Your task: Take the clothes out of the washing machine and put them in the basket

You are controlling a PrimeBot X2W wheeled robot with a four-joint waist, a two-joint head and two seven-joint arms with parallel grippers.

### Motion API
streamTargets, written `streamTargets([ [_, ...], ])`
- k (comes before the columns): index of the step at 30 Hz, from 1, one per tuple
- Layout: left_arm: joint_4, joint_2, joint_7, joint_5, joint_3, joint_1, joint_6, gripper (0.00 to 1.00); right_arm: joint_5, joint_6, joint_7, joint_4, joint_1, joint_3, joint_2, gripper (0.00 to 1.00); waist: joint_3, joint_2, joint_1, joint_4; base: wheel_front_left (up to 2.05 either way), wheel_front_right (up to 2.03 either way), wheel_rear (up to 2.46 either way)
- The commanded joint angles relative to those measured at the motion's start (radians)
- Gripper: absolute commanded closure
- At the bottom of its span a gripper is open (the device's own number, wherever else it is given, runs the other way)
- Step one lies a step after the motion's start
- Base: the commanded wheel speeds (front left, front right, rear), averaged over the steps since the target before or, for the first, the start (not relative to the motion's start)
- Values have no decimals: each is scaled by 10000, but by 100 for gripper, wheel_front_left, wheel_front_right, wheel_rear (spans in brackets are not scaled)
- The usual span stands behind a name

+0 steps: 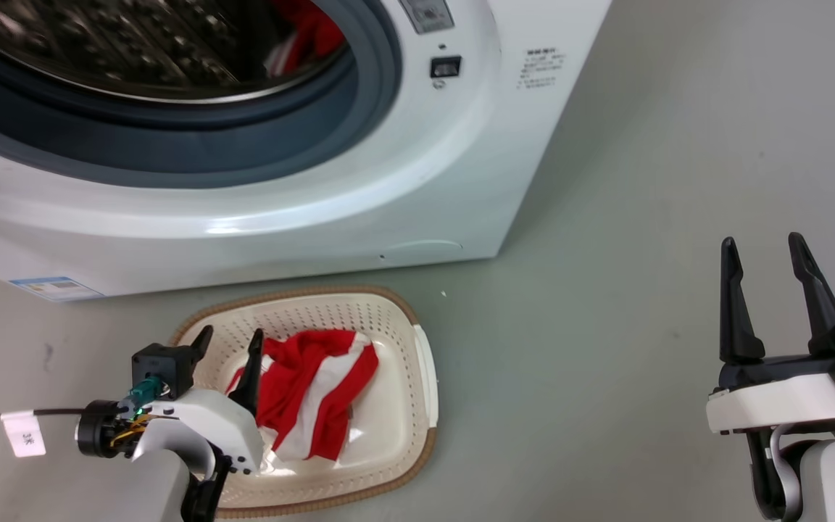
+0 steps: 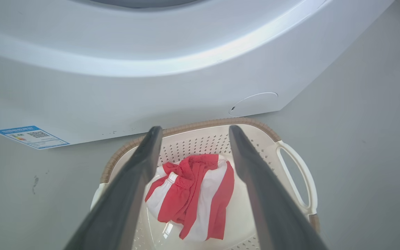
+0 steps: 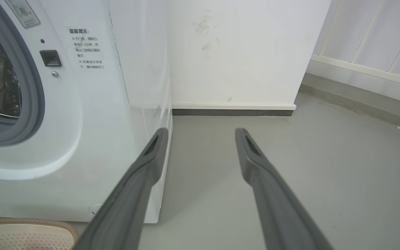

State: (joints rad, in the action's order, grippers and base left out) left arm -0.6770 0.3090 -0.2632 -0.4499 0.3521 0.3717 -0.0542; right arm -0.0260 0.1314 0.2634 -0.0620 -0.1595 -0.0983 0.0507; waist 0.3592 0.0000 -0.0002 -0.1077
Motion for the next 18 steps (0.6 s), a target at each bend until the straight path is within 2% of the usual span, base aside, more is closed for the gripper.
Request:
streamTargets([
  [1,150,-109,-24,75,-139,-206,-66,0,36,-14,21,4,110,-4,-11,0,-313,0,2,236,0,0,0],
  [7,1481,-428,-24,503,-1332,-710,-317,0,77,-14,21,41,243,51,-9,0,-486,0,2,269,0,0,0],
  [11,2615,-511,-24,814,-2108,-714,-407,0,143,-14,21,126,284,96,-11,0,-224,0,2,180,0,0,0],
  [15,3628,-321,-23,1091,-2610,-235,-504,0,154,-14,21,321,48,135,-11,0,415,0,2,-43,0,0,0],
  [18,3760,54,202,1089,-2423,360,-620,0,135,-14,21,432,-51,100,-12,0,946,0,2,-218,0,0,0],
])
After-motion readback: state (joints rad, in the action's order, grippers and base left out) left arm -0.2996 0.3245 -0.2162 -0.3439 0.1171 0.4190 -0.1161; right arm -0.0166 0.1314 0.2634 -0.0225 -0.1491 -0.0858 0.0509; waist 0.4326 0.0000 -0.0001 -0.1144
